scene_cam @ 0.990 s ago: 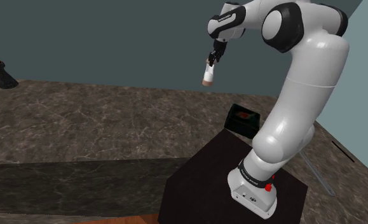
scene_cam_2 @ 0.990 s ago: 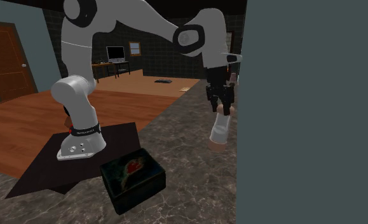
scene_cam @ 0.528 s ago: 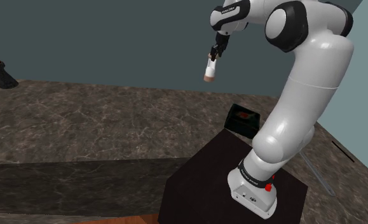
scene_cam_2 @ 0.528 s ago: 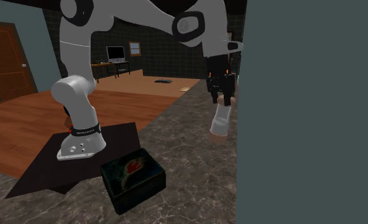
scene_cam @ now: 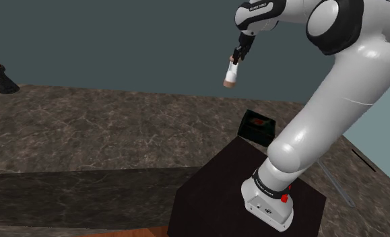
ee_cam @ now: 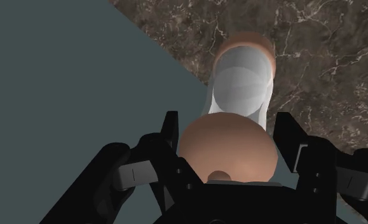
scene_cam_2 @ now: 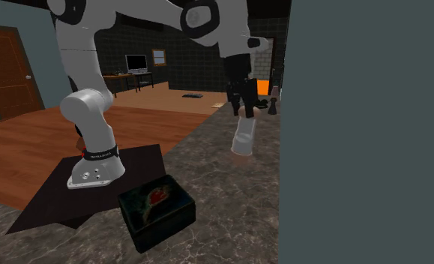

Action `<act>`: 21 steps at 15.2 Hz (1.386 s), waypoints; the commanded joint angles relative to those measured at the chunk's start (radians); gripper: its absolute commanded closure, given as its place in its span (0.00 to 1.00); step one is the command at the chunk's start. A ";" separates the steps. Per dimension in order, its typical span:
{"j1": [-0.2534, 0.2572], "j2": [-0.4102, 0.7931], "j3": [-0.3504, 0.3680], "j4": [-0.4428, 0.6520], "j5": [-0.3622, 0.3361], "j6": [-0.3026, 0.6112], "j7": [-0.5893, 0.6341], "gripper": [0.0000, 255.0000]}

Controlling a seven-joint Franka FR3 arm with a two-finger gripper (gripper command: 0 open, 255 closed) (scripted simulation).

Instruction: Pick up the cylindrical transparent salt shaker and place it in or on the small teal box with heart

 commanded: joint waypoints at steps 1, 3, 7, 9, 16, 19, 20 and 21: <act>-0.005 -0.086 -0.007 -0.083 -0.038 0.004 0.001 1.00; -0.015 -0.161 -0.012 -0.147 -0.070 -0.001 0.000 1.00; -0.046 -0.309 -0.018 -0.260 -0.131 -0.024 -0.009 1.00; -0.066 -0.381 -0.020 -0.309 -0.159 -0.042 -0.018 1.00; -0.150 -0.624 -0.030 -0.443 -0.241 -0.133 -0.073 1.00; -0.191 -0.722 -0.038 -0.483 -0.270 -0.184 -0.110 1.00; -0.205 -0.753 -0.041 -0.494 -0.279 -0.202 -0.124 1.00; -0.219 -0.784 -0.044 -0.503 -0.288 -0.220 -0.138 1.00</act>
